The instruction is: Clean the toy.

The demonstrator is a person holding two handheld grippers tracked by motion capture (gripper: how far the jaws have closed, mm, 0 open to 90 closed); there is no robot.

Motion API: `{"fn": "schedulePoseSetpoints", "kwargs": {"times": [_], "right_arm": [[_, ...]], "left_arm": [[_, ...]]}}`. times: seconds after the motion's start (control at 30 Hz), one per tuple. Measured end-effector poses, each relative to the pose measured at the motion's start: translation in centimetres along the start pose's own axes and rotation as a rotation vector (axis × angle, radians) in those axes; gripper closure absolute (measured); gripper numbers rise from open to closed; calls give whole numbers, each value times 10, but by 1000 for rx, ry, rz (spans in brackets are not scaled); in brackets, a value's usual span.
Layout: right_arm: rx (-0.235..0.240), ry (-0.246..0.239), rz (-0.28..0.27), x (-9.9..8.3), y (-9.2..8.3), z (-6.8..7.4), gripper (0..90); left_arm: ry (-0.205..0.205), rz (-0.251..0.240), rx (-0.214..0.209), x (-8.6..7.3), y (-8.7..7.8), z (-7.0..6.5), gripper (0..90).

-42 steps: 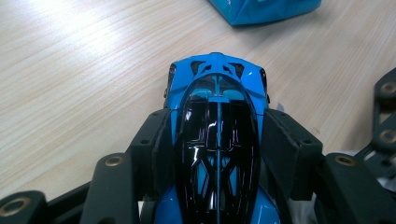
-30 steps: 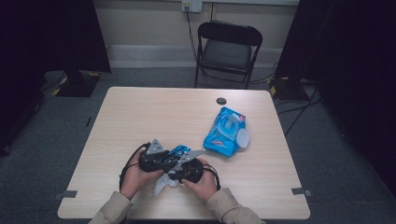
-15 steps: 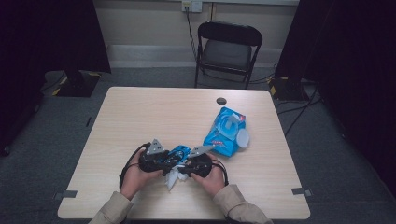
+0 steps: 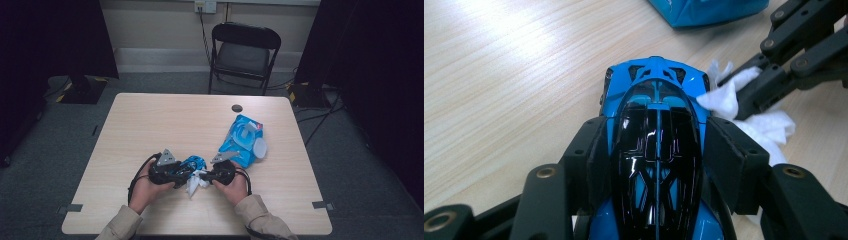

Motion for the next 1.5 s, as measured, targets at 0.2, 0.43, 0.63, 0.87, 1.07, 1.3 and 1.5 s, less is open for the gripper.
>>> {"fn": "schedulePoseSetpoints", "kwargs": {"times": [0.2,0.43,0.63,0.87,1.07,1.3,1.5], "right_arm": [[-23,28,-14,0,-4,-11,855],[-57,42,-20,0,-9,-22,855],[-65,63,-30,-2,-14,-28,853],[-21,26,-16,-6,-21,-13,847],[31,-5,-14,-12,-31,5,819],[25,-36,-18,-13,-37,6,618],[17,-25,-17,-12,-48,1,422]], "left_arm": [[-1,-1,0,0,0,0,440],[-3,-1,1,0,0,0,440],[-6,-2,-1,0,0,0,440],[-3,-4,-1,0,0,0,440],[-6,-5,3,0,1,0,437],[2,-2,1,1,3,0,415],[-18,3,-13,2,1,-1,384]]}}
Point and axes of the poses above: each handheld gripper's, and its own axes: y roughly forward along the jaws, x roughly out of its top, z roughly to its left, the point moved 9 cm from there along y, roughly forward along the jaws, and after that the axes turned 8 degrees about -z, right-handed, at the moved point
